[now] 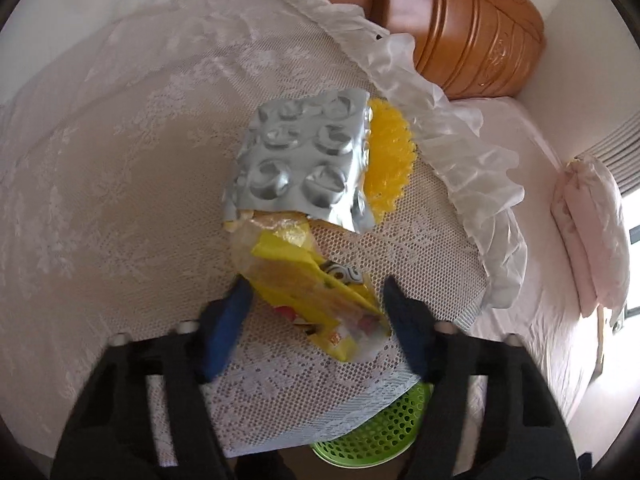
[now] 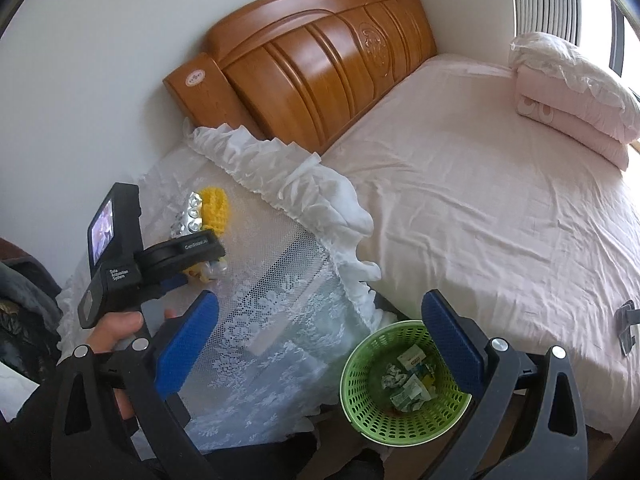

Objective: Collect trash
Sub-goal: 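Grasp the yellow snack wrapper with the left tool, then grasp the silver foil blister pack with the right tool, then carry both items to the wastebasket and open the left tool over it, then open the right tool to drop the foil pack into the wastebasket, then move both tools back over the lace-covered bed toward the yellow sponge, then grasp the clear plastic cup with the left tool while the right tool grasps the yellow sponge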

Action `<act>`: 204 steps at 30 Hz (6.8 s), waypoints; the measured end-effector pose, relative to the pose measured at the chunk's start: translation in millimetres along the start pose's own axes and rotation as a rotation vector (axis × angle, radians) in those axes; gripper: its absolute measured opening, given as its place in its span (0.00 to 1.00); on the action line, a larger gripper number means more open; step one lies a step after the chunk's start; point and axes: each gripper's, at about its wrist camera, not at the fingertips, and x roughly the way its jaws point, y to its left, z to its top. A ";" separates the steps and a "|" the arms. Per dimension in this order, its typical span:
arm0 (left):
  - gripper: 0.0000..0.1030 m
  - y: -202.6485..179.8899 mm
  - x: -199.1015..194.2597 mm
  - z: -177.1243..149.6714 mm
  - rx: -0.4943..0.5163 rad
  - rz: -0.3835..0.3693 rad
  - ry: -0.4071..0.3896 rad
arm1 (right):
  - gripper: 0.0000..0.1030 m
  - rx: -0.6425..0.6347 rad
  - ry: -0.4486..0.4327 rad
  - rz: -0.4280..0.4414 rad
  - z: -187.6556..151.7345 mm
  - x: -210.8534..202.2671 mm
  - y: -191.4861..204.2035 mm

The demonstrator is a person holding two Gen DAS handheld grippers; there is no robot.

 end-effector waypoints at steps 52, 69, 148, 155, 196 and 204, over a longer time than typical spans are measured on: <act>0.38 229.6 -97.6 -8.1 0.054 -0.046 -0.119 | 0.88 -0.493 0.007 -0.364 7.1 197.2 248.0; 0.38 234.5 -97.4 -6.4 0.048 -0.038 -0.112 | 0.65 -0.718 -0.071 -0.297 -25.4 175.4 307.2; 0.92 -99.1 -99.9 -160.4 0.782 -0.079 -0.011 | 0.72 0.125 0.207 -0.137 -111.0 66.1 -122.6; 0.92 -63.6 -116.6 -132.3 0.691 -0.067 -0.040 | 0.86 0.129 0.174 -0.185 -90.2 61.3 -107.7; 0.92 119.3 -173.1 -5.3 0.270 0.039 -0.232 | 0.98 -0.184 0.028 0.009 43.1 81.8 125.7; 0.92 167.7 -164.6 18.7 0.176 0.087 -0.223 | 0.98 -0.289 0.135 -0.044 59.3 184.4 180.1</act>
